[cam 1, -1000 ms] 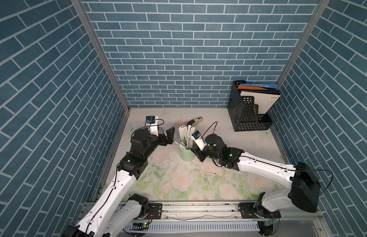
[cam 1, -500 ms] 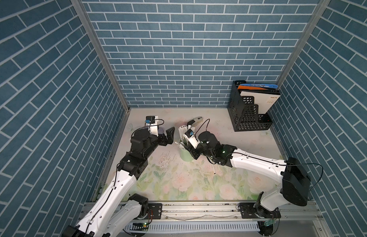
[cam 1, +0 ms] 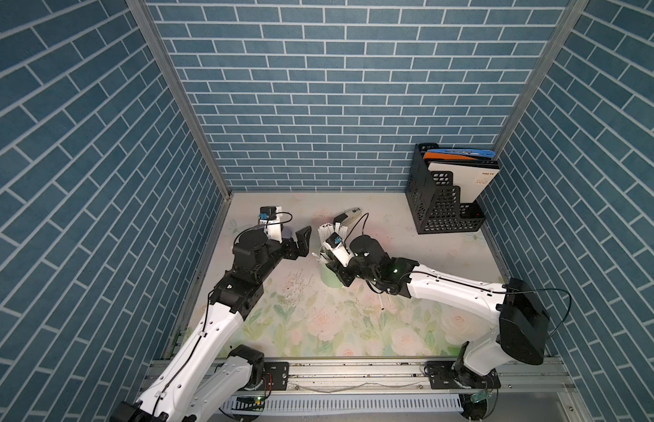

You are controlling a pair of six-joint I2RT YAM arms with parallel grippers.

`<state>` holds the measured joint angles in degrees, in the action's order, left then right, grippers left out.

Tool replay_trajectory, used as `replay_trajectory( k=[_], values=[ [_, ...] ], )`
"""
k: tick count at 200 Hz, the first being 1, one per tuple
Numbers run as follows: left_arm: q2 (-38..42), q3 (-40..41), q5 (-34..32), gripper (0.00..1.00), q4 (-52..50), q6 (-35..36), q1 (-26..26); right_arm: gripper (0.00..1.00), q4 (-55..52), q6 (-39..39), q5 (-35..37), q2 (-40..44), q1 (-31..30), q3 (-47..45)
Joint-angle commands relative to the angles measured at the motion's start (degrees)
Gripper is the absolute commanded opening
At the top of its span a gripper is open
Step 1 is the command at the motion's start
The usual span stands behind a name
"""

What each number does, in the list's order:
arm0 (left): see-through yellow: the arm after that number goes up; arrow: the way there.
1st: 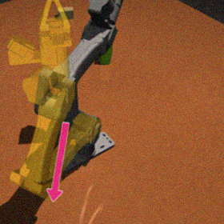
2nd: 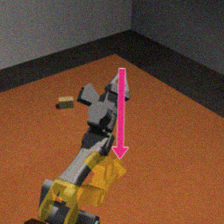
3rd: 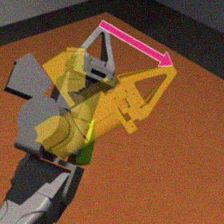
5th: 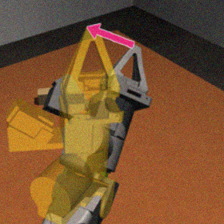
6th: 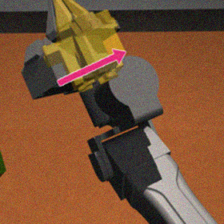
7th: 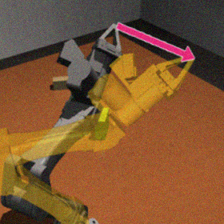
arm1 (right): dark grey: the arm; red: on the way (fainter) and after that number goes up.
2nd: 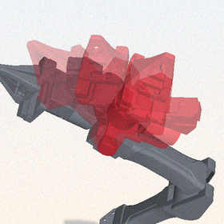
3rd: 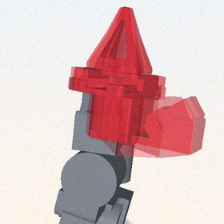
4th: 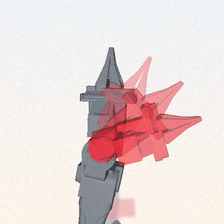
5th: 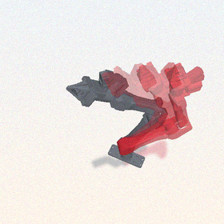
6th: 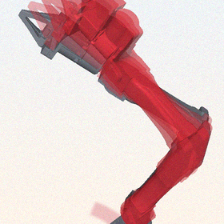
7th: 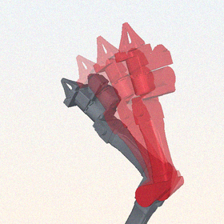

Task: Take the straws out of the storage container
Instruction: Pick up the straw from the container.

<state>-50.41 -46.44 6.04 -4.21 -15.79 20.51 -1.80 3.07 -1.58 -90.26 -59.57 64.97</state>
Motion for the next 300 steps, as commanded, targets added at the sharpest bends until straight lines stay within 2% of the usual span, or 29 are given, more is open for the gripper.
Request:
replay_trajectory(
  k=[1, 45, 87, 113, 224, 300],
  values=[
    [0.32, 0.19, 0.02, 1.0, 0.07, 0.5, 0.14, 0.32, -0.86, -0.42, -0.52, -1.75, -0.42, 2.32],
    [0.26, 0.27, 0.28, 1.0, 0.08, 0.5, 0.1, 0.3, -1.24, -0.52, 0.39, -3.83, -0.37, 4.24],
    [0.36, 0.2, 0.54, 0.99, 0.13, 0.5, 0.1, 0.18, -2.06, -0.48, 0.97, -3.61, -0.44, 4.49],
    [0.33, 0.2, 0.6, 1.0, 0.18, 0.5, 0.14, 0.14, -2.42, -0.43, 1.48, -3.1, -0.42, 4.27],
    [0.58, 0.2, 0.61, 1.0, 0.08, 0.5, 0.14, 0.07, -4.73, -0.18, 4.59, 2.13, -0.4, 5.26],
    [0.57, 0.07, 0.72, 1.0, 0.05, 0.43, 0.14, 0.05, -8.93, -1.16, 7.09, 3.96, -0.38, 12.75]
  ],
)
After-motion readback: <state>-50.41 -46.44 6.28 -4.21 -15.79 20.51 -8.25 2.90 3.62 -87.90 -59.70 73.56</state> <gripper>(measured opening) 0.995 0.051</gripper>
